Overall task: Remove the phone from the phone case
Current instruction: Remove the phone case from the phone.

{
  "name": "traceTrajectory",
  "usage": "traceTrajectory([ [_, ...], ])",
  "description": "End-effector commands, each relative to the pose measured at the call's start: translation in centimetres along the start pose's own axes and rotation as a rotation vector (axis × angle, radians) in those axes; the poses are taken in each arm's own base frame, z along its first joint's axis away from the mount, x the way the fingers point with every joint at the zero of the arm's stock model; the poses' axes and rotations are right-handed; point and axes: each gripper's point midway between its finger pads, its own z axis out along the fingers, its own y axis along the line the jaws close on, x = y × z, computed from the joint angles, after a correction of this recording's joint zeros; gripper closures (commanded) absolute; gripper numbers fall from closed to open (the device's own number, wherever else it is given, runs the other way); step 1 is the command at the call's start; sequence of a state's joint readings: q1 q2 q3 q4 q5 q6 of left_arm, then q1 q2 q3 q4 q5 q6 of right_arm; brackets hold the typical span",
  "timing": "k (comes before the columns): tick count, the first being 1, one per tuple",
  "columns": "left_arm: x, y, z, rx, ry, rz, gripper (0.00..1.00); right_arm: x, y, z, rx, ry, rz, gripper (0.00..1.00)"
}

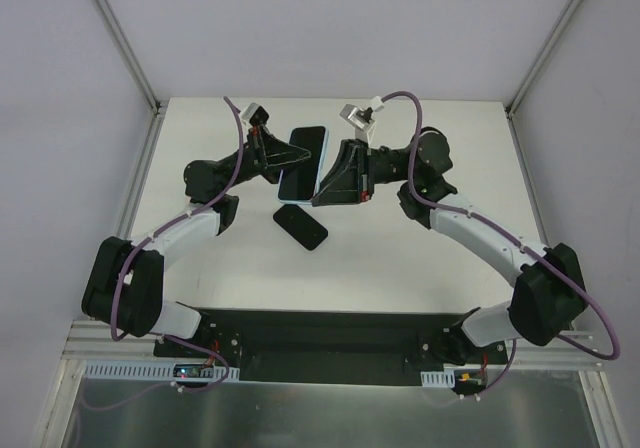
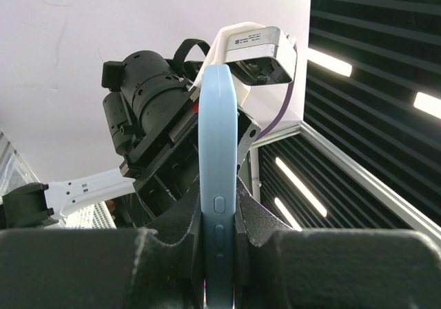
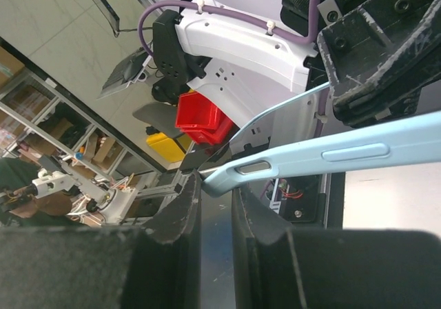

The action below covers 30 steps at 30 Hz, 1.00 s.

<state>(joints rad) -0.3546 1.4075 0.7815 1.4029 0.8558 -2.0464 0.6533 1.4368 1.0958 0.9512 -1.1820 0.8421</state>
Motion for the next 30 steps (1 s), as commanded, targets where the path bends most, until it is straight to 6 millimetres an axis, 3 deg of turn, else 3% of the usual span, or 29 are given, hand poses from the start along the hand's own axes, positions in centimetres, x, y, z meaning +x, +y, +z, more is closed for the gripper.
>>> traceTrajectory([
  [1,2.6,-3.0,0.0,0.097,0.079,0.005,1.0,-2.1,3.5,0.9,-0.026,-0.046,-0.273,0.99],
  [9,3.0,-3.0,-0.1,0.091,0.09,0.009,1.0,-2.0,3.1,0.5,0.052,-0.029,-0.348,0.98],
  [21,2.8,-2.3,0.0,0.049,0.094,-0.018,1.0,0.3,2.0,0.1,0.137,0.102,-0.385,0.99],
  [30,2.7,-1.9,0.0,0.041,0.094,-0.025,1.0,0.3,2.1,0.1,0.163,0.117,-0.429,0.99],
])
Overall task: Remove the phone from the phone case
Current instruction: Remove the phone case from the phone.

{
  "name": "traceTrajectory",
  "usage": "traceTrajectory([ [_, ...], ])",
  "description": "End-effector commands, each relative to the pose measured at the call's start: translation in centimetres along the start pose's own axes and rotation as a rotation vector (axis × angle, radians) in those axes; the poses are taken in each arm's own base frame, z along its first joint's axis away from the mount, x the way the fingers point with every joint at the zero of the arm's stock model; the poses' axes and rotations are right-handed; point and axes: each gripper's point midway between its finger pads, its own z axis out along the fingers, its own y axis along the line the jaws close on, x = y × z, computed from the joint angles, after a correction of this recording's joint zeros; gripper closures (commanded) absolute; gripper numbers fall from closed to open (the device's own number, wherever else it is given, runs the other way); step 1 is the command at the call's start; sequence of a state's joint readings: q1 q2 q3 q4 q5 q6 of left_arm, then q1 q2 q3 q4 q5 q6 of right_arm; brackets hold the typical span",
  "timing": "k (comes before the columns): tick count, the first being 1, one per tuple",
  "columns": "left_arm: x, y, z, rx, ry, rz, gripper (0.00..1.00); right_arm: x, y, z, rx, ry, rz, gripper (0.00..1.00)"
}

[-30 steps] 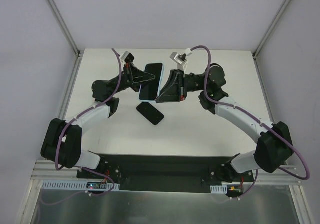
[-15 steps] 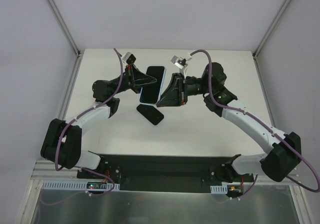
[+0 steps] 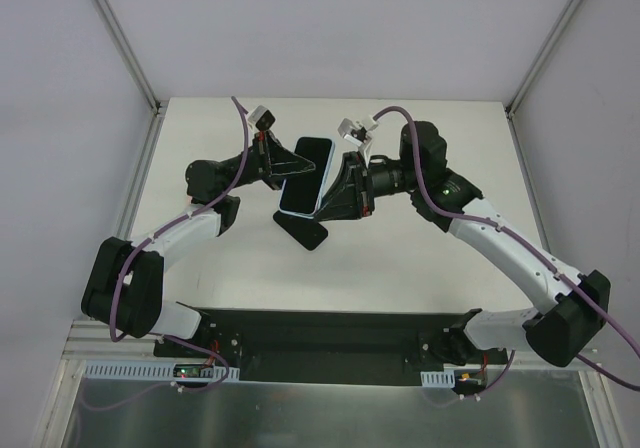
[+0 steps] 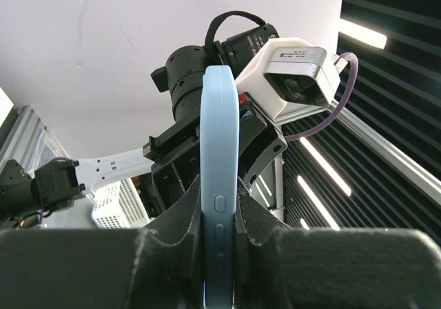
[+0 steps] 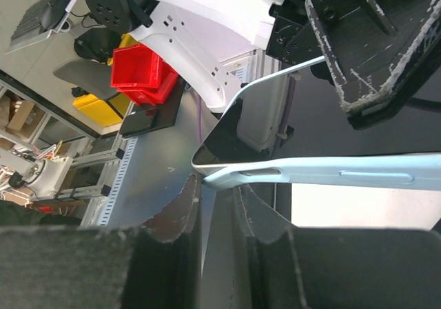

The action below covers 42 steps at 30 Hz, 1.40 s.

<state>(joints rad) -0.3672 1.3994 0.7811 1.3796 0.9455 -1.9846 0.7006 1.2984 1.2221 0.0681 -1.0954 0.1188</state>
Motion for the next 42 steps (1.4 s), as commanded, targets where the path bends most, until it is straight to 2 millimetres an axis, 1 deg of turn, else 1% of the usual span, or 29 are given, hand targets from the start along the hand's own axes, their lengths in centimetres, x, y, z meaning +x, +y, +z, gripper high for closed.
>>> traceTrajectory([
  [1,0.8,-3.1,0.1,0.093,0.007,-0.067,1.0,-3.3,2.3,-0.1,-0.003,-0.065,-0.27,0.99],
  [4,0.9,-3.0,0.1,0.093,0.007,-0.065,1.0,-3.4,1.9,-0.2,0.025,-0.073,-0.265,0.99],
  [8,0.9,-3.1,0.0,0.099,0.007,-0.064,1.0,-3.4,0.5,-0.2,0.088,-0.087,-0.238,0.99],
  [14,1.1,-3.3,0.0,0.106,0.008,-0.06,1.0,-3.2,-0.8,-0.5,0.158,-0.097,-0.215,0.99],
  [16,1.1,-3.4,0.0,0.107,0.01,-0.061,1.0,-3.1,-1.1,-0.9,0.189,-0.099,-0.218,0.99],
  [17,1.2,-3.5,0.0,0.11,0.012,-0.06,1.0,-3.0,-1.7,-1.1,0.226,-0.094,-0.217,0.99],
  [19,1.3,-3.7,0.0,0.112,0.017,-0.054,1.0,-3.2,-1.8,-1.4,0.249,-0.103,-0.241,0.99],
  [21,1.4,-3.8,0.0,0.112,0.019,-0.054,1.0,-2.9,-2.5,-1.7,0.297,-0.097,-0.232,0.99],
  [26,1.5,-3.9,-0.1,0.114,0.018,-0.05,1.0,-3.4,-3.9,-2.4,0.399,-0.124,-0.241,0.99],
  [29,1.6,-4.0,-0.1,0.115,0.024,-0.039,1.0,-3.8,-4.7,-2.6,0.443,-0.142,-0.217,0.99],
  [31,1.6,-4.0,-0.1,0.116,0.022,-0.036,1.0,-3.7,-5.5,-2.3,0.463,-0.159,-0.142,0.99],
  [32,1.6,-3.9,-0.1,0.114,0.021,-0.035,1.0,-4.0,-5.5,-2.2,0.466,-0.174,-0.134,0.99],
  [33,1.5,-3.9,-0.1,0.114,0.017,-0.033,1.0,-3.4,-5.6,-1.9,0.466,-0.17,-0.099,0.99],
  [35,1.4,-3.7,-0.1,0.113,0.011,-0.032,1.0,-4.2,-5.1,-1.8,0.455,-0.218,-0.098,0.99],
  [38,1.3,-4.0,0.0,0.119,0.01,-0.013,1.0,-3.8,-4.9,-2.4,0.477,-0.239,-0.071,0.99],
  [40,1.2,-4.0,0.1,0.119,0.012,-0.007,1.0,-3.7,-4.3,-2.7,0.466,-0.247,-0.061,0.99],
  [42,1.2,-4.1,0.2,0.119,0.012,0.0,1.0,-3.7,-3.4,-2.4,0.426,-0.244,-0.04,0.98],
])
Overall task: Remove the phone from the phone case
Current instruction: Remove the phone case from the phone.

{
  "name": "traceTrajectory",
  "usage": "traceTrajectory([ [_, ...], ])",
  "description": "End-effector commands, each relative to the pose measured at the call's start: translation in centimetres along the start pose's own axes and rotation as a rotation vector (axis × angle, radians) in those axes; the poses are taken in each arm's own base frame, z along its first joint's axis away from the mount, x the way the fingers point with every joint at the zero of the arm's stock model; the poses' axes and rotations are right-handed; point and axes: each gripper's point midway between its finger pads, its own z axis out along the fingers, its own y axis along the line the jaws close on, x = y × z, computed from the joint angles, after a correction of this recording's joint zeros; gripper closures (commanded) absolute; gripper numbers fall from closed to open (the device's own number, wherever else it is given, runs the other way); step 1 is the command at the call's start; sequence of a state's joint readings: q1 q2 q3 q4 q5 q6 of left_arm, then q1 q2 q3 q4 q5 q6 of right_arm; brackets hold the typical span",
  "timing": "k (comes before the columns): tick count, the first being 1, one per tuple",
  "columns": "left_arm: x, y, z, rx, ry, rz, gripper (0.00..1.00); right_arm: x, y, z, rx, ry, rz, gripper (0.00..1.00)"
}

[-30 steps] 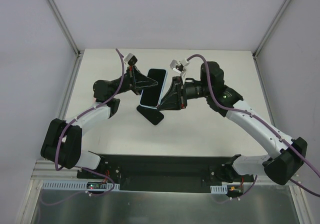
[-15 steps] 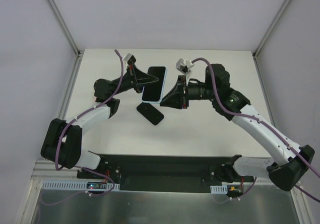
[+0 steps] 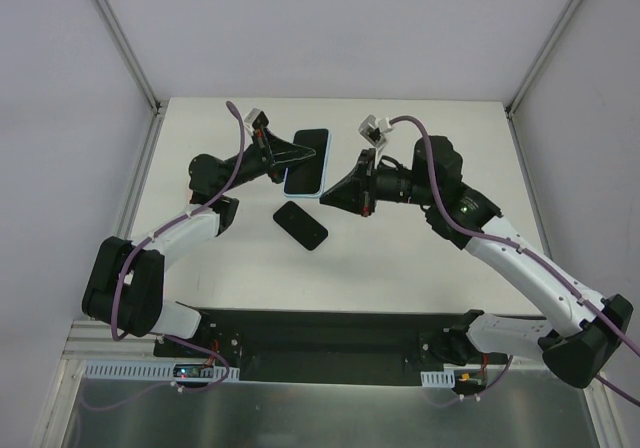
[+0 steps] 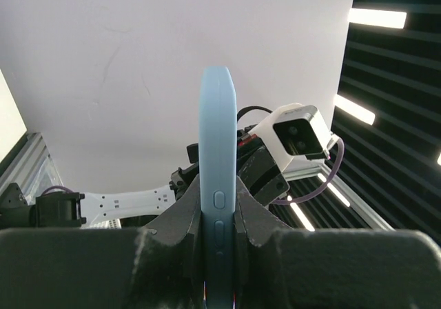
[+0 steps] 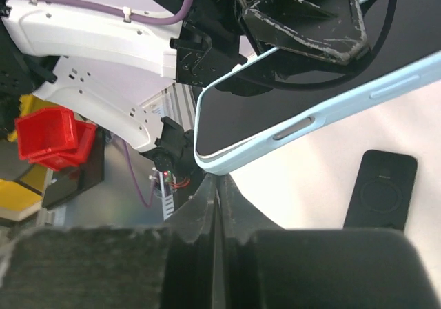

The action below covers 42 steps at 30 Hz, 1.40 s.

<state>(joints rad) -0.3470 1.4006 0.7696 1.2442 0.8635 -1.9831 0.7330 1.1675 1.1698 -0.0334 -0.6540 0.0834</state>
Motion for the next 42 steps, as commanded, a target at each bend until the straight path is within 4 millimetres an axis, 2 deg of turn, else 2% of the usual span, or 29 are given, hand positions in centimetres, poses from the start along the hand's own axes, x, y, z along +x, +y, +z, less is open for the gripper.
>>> traceTrajectory([
  [1,4.7,-5.3,-0.4,0.166,0.15,0.102,1.0,-2.6,0.0,0.0,0.026,-0.105,0.007,0.97],
  [4,4.7,-5.4,-0.4,0.168,0.151,0.107,1.0,-2.3,0.8,0.3,-0.03,-0.083,0.038,0.84],
  [5,4.8,-5.4,-0.4,0.168,0.152,0.11,1.0,-2.2,1.2,0.3,-0.056,-0.078,0.039,0.76],
  [7,4.9,-5.5,-0.5,0.167,0.155,0.115,1.0,-2.2,1.5,0.2,-0.07,-0.079,0.056,0.67],
  [8,5.0,-5.5,-0.5,0.169,0.154,0.119,1.0,-2.2,1.6,0.2,-0.081,-0.081,0.055,0.6],
  [10,5.0,-5.6,-0.5,0.168,0.157,0.12,1.0,-2.3,1.9,0.0,-0.09,-0.086,0.068,0.55],
  [13,5.0,-5.6,-0.5,0.169,0.157,0.122,1.0,-2.8,2.2,-0.3,-0.106,-0.106,0.092,0.54],
  [16,5.0,-5.6,-0.5,0.171,0.155,0.119,1.0,-3.2,2.3,-0.3,-0.12,-0.121,0.122,0.56],
  [22,5.3,-5.9,-0.6,0.175,0.157,0.122,1.0,-3.1,2.4,0.0,-0.16,-0.127,0.14,0.77],
  [25,5.2,-5.7,-0.7,0.172,0.148,0.116,1.0,-3.4,2.8,0.1,-0.194,-0.143,0.135,0.92],
  [28,4.9,-5.5,-0.7,0.168,0.132,0.099,1.0,-3.6,3.1,0.0,-0.194,-0.167,0.11,0.99],
  [32,4.7,-5.4,-0.8,0.161,0.11,0.077,1.0,-3.0,2.7,-0.1,-0.129,-0.165,0.043,0.99],
  [36,4.9,-5.7,-0.9,0.155,0.098,0.062,1.0,-3.3,2.7,0.1,-0.086,-0.153,-0.048,0.99],
  [42,4.8,-5.7,-0.9,0.151,0.086,0.045,1.0,-2.3,1.6,1.0,-0.029,-0.114,-0.102,0.98],
])
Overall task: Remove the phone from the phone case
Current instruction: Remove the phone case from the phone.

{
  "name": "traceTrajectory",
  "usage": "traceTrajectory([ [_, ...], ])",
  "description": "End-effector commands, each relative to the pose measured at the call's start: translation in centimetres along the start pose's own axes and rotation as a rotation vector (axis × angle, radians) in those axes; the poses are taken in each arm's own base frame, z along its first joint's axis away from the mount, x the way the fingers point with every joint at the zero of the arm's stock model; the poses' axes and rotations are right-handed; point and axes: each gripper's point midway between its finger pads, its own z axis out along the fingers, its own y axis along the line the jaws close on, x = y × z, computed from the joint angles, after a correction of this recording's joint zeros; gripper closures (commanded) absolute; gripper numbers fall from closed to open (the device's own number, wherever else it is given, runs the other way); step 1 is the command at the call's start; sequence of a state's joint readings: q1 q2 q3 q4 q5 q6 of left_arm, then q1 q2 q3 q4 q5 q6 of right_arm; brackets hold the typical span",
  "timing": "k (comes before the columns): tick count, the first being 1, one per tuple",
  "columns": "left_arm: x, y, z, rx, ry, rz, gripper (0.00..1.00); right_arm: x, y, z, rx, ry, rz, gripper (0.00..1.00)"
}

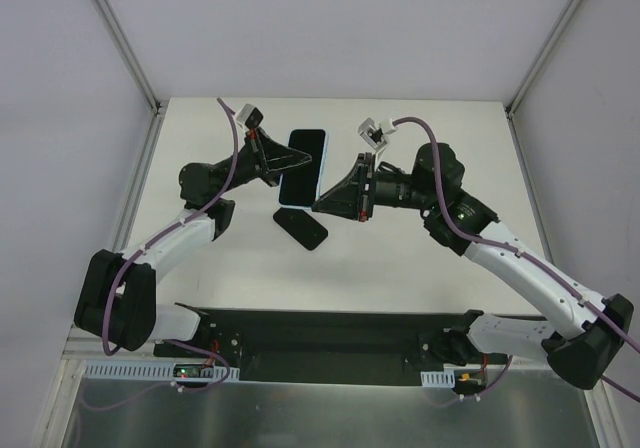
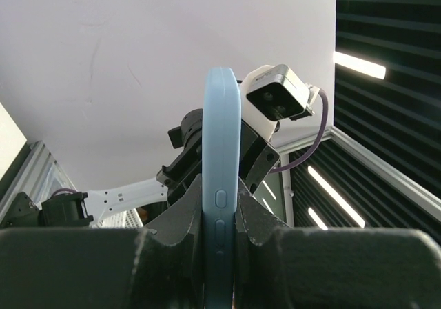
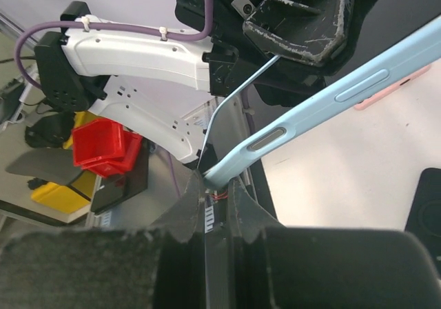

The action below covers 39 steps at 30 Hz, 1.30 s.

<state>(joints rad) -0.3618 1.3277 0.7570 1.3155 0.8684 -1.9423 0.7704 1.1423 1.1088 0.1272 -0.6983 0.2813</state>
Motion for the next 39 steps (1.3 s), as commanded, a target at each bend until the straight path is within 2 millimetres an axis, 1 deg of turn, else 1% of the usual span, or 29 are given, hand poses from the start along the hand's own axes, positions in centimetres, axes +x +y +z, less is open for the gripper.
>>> traceTrajectory([
  [1,1.5,-3.4,-0.1,0.08,0.024,-0.093,1.0,-1.9,-1.7,0.7,0.088,-0.056,-0.243,0.99],
  [5,1.5,-3.2,-0.1,0.075,0.024,-0.099,1.0,-1.5,-1.9,0.9,0.109,-0.034,-0.3,0.99],
  [15,1.5,-2.8,-0.2,0.065,0.023,-0.109,1.0,-1.3,-2.2,1.0,0.13,-0.012,-0.362,0.99],
  [17,1.5,-2.9,-0.2,0.066,0.024,-0.103,1.0,-1.4,-2.4,1.1,0.136,-0.013,-0.36,0.99],
  [21,1.5,-2.7,-0.2,0.064,0.021,-0.1,1.0,-1.6,-2.0,1.1,0.133,-0.02,-0.321,0.99],
  [23,1.4,-2.7,-0.2,0.068,0.023,-0.091,1.0,-1.5,-1.7,0.9,0.135,-0.024,-0.265,0.98],
  [24,1.3,-2.8,-0.2,0.068,0.022,-0.084,1.0,-1.2,-1.8,0.7,0.149,-0.013,-0.23,0.93],
  [26,1.3,-2.9,-0.1,0.068,0.029,-0.058,1.0,-0.4,-2.1,0.0,0.178,-0.007,-0.137,0.73],
  [27,1.0,-3.1,-0.2,0.07,0.027,-0.04,1.0,-0.5,-2.5,-0.2,0.206,-0.027,-0.103,0.54],
  [28,1.0,-3.1,-0.1,0.072,0.031,-0.022,1.0,0.4,-2.7,-0.6,0.222,-0.035,-0.037,0.43],
  [29,0.9,-2.9,-0.1,0.064,0.034,-0.019,1.0,0.8,-2.7,-0.9,0.228,-0.041,-0.001,0.33],
  [30,0.8,-3.1,0.0,0.07,0.038,-0.006,1.0,-0.2,-2.6,-1.0,0.231,-0.102,0.004,0.19],
  [31,0.8,-3.0,0.0,0.07,0.041,0.001,1.0,0.4,-2.7,-1.5,0.234,-0.122,0.03,0.18],
  [32,0.7,-2.8,0.0,0.065,0.043,0.0,1.0,0.0,-2.4,-1.7,0.228,-0.16,0.083,0.18],
  [33,0.7,-2.6,0.0,0.06,0.042,-0.003,1.0,-0.8,-2.2,-1.8,0.223,-0.211,0.089,0.18],
  [35,0.7,-2.3,0.0,0.046,0.045,0.023,1.0,-1.6,-1.8,-2.1,0.214,-0.26,0.127,0.18],
  [38,1.1,-2.0,0.0,0.023,0.061,0.062,1.0,-3.0,-1.0,-2.5,0.207,-0.31,0.118,0.18],
  [39,1.1,-1.9,0.0,0.015,0.064,0.072,1.0,-4.0,-0.8,-2.9,0.218,-0.338,0.113,0.18],
])
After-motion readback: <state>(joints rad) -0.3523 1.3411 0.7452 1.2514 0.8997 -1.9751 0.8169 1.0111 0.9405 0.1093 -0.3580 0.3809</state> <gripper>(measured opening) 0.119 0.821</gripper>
